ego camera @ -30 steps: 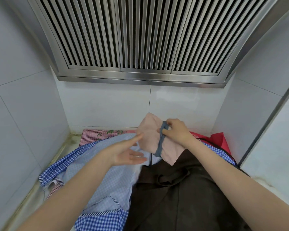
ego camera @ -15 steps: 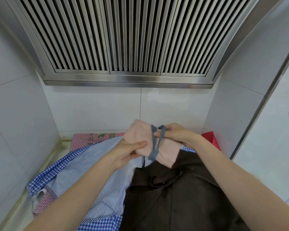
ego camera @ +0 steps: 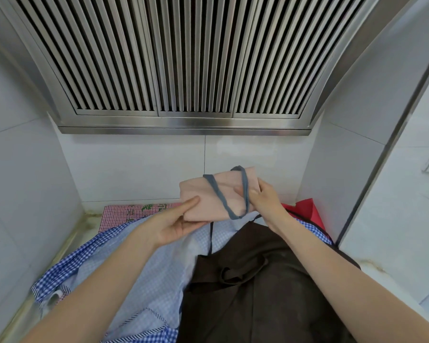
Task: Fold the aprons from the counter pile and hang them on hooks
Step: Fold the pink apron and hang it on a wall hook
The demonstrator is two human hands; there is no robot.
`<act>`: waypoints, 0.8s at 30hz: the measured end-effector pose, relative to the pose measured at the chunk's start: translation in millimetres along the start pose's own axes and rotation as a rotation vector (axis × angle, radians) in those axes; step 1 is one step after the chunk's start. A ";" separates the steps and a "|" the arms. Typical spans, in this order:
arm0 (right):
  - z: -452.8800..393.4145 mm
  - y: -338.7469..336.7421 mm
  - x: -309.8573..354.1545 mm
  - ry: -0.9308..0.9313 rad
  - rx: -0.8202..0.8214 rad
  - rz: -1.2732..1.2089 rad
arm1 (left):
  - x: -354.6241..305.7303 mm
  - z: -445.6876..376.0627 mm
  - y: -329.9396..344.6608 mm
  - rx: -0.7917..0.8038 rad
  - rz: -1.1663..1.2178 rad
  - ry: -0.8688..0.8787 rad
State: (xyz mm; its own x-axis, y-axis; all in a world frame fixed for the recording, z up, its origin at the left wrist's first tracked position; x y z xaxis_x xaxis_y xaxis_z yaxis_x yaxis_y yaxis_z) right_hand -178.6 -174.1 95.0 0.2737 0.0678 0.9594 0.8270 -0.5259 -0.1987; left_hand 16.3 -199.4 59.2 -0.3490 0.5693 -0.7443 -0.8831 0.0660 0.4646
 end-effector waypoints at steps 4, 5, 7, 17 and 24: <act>-3.5 3.4 -3.6 -0.029 0.011 0.046 | -3.7 -3.6 7.8 0.021 -0.056 0.139; -4.9 1.2 -6.9 -0.017 -0.014 0.061 | -4.8 -3.8 9.9 0.009 -0.068 0.188; -9.6 -3.9 -15.9 0.028 -0.051 0.122 | -9.8 -2.2 11.9 -0.025 -0.170 0.312; -8.9 -20.8 18.2 -0.256 0.388 0.649 | -16.9 -5.5 20.4 0.161 -0.500 0.311; -8.0 -23.0 32.7 -0.340 0.293 0.622 | -1.0 -0.1 58.5 0.372 -0.818 0.399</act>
State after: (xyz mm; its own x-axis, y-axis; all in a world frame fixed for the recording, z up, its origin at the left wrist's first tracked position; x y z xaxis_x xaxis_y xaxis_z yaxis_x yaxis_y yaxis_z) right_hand -192.6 -166.5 132.6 0.8280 0.1152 0.5487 0.5548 -0.3093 -0.7723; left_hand -35.1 -196.2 87.1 0.1856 -0.0814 -0.9792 -0.7685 0.6090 -0.1963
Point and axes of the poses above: each hand's wrist, its own z-axis away from the middle knuckle, its own y-axis out of the palm, x = y × z, the point moved 5 cm from there along -z, towards the middle knuckle, and after that the axes turned 12 degrees about -x, right-handed, at the moved point
